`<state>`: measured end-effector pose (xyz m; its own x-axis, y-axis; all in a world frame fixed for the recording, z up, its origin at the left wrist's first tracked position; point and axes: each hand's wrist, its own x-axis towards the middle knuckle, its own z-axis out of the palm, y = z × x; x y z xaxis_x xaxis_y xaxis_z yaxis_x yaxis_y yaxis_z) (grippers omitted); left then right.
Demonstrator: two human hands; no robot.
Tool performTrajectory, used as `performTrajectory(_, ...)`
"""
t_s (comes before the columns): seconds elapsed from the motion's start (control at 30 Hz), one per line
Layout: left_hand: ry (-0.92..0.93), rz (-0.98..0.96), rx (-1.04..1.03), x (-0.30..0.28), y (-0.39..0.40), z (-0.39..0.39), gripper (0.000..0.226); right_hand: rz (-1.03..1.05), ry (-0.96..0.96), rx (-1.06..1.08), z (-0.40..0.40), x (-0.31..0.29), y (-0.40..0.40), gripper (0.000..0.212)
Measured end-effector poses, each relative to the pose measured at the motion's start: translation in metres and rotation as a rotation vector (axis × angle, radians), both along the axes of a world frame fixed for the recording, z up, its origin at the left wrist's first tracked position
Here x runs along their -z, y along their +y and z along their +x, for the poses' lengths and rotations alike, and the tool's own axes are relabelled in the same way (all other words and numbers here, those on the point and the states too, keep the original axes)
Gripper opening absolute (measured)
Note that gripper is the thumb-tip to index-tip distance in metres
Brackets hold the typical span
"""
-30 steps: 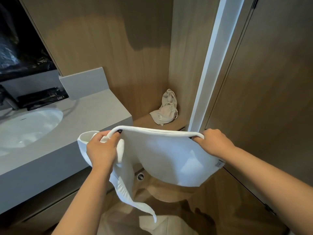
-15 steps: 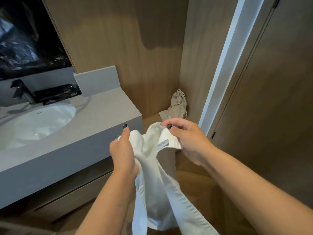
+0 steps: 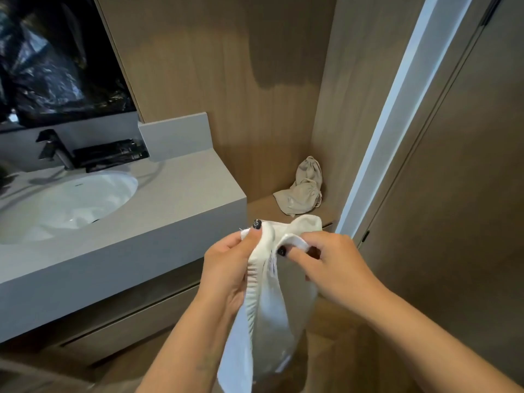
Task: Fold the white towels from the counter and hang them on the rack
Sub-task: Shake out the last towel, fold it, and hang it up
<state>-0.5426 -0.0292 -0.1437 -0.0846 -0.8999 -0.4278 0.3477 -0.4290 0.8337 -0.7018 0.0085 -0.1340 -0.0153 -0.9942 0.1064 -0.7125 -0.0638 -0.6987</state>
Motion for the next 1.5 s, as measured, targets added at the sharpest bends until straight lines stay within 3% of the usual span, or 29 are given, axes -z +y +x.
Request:
performTrajectory(0.07,-0.056,-0.054,0.066,0.001,-0.002,0.004,0.013,-0.101,0.133,-0.014,0.0,0.001,0.002,0.035)
performTrajectory(0.13,-0.117,-0.109,0.113,0.001,-0.002,0.005,0.018,-0.157,0.165,-0.087,-0.002,0.0,0.001,0.024)
performTrajectory(0.27,-0.122,-0.159,0.17,-0.003,0.001,0.007,0.018,-0.054,0.037,-0.271,-0.005,-0.003,-0.006,0.033)
performTrajectory(0.4,-0.118,-0.236,0.18,-0.017,0.004,0.009,0.018,-0.104,-0.058,-0.224,-0.003,0.0,-0.01,0.036)
performTrajectory(0.57,-0.114,-0.316,0.111,-0.025,0.01,0.008,0.015,-0.147,-0.262,-0.2,0.003,-0.013,-0.012,0.01)
performTrajectory(0.73,-0.146,-0.312,0.098,-0.023,0.014,0.003,0.014,-0.115,-0.278,-0.234,0.004,-0.02,-0.008,0.014)
performTrajectory(0.93,-0.124,-0.348,0.095,-0.023,0.022,-0.009,0.018,-0.212,-0.424,-0.114,-0.001,-0.018,-0.003,0.021)
performTrajectory(1.03,-0.057,-0.339,0.073,-0.021,0.023,-0.014,0.01,-0.26,-0.493,-0.021,-0.003,-0.013,-0.001,0.021)
performTrajectory(1.2,-0.044,-0.377,0.082,-0.023,0.02,-0.019,0.026,-0.324,-0.488,0.026,-0.009,-0.008,-0.002,0.02)
performTrajectory(1.37,-0.138,-0.495,0.03,-0.038,0.006,-0.019,0.028,-0.426,-0.53,0.001,-0.007,-0.016,-0.022,0.018)
performTrajectory(1.43,-0.127,-0.533,-0.008,-0.045,-0.001,-0.016,0.03,-0.403,-0.563,-0.018,-0.004,-0.023,-0.035,0.01)
performTrajectory(1.5,-0.145,-0.561,-0.05,-0.049,-0.009,-0.01,0.032,-0.364,-0.506,-0.059,-0.001,-0.031,-0.048,0.017)
